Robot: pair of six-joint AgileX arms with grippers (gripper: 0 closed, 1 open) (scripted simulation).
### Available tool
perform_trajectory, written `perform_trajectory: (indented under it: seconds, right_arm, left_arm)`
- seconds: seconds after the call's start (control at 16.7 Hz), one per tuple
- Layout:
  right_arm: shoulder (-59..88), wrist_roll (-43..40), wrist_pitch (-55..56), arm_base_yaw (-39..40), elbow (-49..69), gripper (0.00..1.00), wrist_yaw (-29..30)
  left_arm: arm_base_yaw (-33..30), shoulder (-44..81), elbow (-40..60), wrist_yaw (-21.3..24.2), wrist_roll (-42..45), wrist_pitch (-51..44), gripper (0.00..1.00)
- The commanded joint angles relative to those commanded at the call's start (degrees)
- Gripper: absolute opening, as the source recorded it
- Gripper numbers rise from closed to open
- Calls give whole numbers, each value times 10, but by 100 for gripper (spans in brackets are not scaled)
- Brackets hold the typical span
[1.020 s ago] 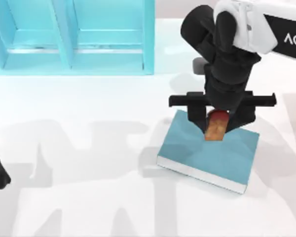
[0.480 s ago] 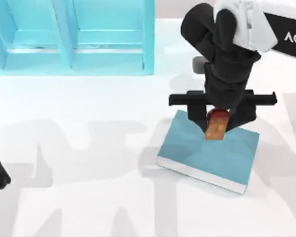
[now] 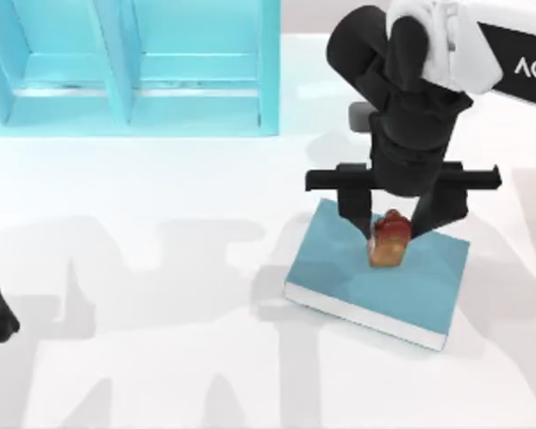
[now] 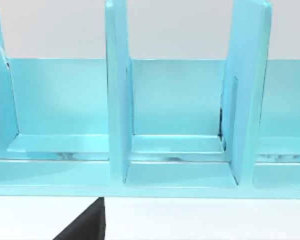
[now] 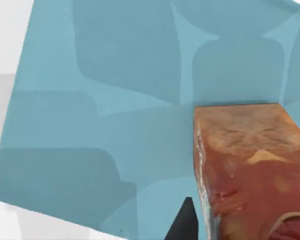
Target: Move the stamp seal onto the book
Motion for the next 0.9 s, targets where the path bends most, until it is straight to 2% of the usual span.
perform_trajectory:
  seconds: [0.24, 0.9]
  right_arm:
    - [0, 0, 0, 0, 0, 98, 0]
    - [0, 0, -9, -1, 8, 100, -1]
  left_arm:
    - [0, 0, 0, 0, 0, 0, 100]
    - [0, 0, 0, 0, 0, 0, 100]
